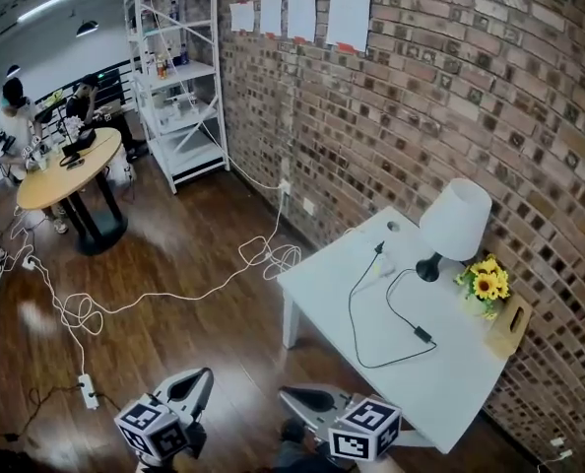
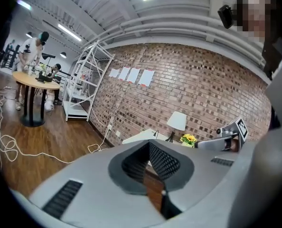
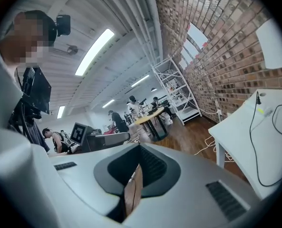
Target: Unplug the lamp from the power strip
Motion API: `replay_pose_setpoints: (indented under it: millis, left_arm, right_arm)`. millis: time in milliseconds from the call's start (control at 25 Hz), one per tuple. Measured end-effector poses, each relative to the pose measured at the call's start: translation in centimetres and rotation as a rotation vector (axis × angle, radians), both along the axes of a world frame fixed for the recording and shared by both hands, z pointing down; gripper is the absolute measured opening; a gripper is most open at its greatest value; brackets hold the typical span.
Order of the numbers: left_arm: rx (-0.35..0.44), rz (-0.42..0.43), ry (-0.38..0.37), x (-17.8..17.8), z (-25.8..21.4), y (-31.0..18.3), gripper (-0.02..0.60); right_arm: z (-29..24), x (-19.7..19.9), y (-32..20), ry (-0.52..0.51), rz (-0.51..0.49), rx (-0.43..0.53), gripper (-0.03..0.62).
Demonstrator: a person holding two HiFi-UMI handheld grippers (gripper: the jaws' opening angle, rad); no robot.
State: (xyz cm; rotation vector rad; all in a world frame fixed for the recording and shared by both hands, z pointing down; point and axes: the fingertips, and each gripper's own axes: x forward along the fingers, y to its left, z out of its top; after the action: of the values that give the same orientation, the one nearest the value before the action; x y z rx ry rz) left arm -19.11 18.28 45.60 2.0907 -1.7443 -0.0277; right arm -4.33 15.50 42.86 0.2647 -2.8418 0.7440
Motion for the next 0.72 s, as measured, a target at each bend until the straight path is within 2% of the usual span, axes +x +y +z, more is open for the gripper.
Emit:
replay_pose_setpoints:
  millis: [200,400,600,720]
  left_arm:
    - [-0.024,0.041,-0.012,1.6,-1.1,-5.2,0.025]
    - [-0.026,0.015,0.000,1.5,-3.3,-9.9,0.025]
    - [-0.035,0.049,-0.104,0.2,-2.1,-12.8,0.025]
    - [-0.017,0.054,-0.125,0.2,-3.0,-14.8,0.024]
  right_arm:
    - [-0.1,0.2,-4.6,-0.023,-0.005,-0.008,-0.003]
    - [0.0,1.1,-9.4,-0.075,0.020,-0.021,-0.003]
    - [0.7,1.3,-12.5,-0.075,0.024,-0.041,-0.003]
    - [0.8,1.4,-13.8,-0.075,0.015,-0.045,-0.003]
